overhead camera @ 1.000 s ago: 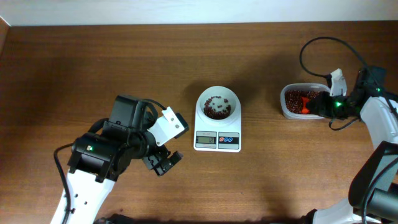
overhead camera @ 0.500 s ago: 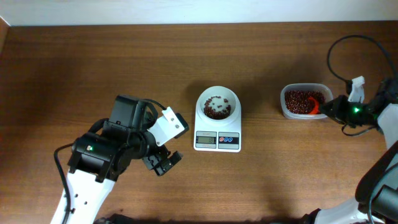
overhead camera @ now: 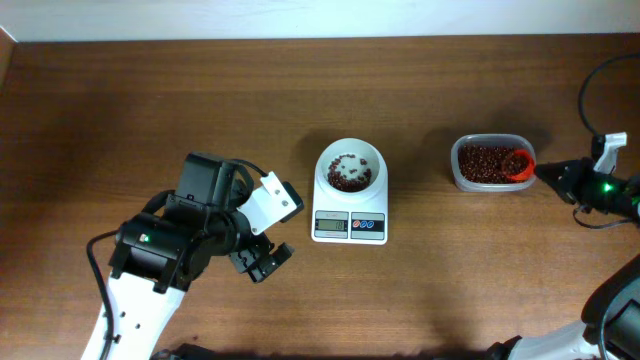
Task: Scoop and weigh 50g on scale
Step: 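Dip the scoop into the red beans again with the right gripper, then lift the filled scoop and swing it toward the scale bowl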
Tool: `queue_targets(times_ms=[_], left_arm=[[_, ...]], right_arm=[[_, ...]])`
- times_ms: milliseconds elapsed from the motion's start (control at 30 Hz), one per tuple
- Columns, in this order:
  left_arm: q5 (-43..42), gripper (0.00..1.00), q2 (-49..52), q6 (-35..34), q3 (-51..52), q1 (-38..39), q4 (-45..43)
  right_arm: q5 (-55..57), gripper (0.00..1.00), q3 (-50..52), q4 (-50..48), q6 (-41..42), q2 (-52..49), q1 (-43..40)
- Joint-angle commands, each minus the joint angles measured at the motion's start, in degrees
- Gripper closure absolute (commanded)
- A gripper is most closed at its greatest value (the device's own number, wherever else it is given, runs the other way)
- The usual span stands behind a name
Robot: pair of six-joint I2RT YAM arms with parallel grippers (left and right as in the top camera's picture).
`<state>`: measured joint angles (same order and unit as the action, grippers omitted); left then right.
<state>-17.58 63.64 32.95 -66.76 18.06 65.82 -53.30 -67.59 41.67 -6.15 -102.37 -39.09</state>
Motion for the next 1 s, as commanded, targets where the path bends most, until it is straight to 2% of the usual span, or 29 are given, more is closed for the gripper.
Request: queue_targets(times_ms=[0,967], left_arm=[[-0.20,0.01,-0.66,-0.74,-1.01,-0.24,0.04],[-0.20,0.01,-0.66,-0.74,-1.01,-0.24,0.04]], right_arm=[[-5.09,0.96,0.42,-0.15,-0.44,-0.44,-0.37],[-20.68,0.96,0.42,0.15,0.66,-0.44,-0.24]])
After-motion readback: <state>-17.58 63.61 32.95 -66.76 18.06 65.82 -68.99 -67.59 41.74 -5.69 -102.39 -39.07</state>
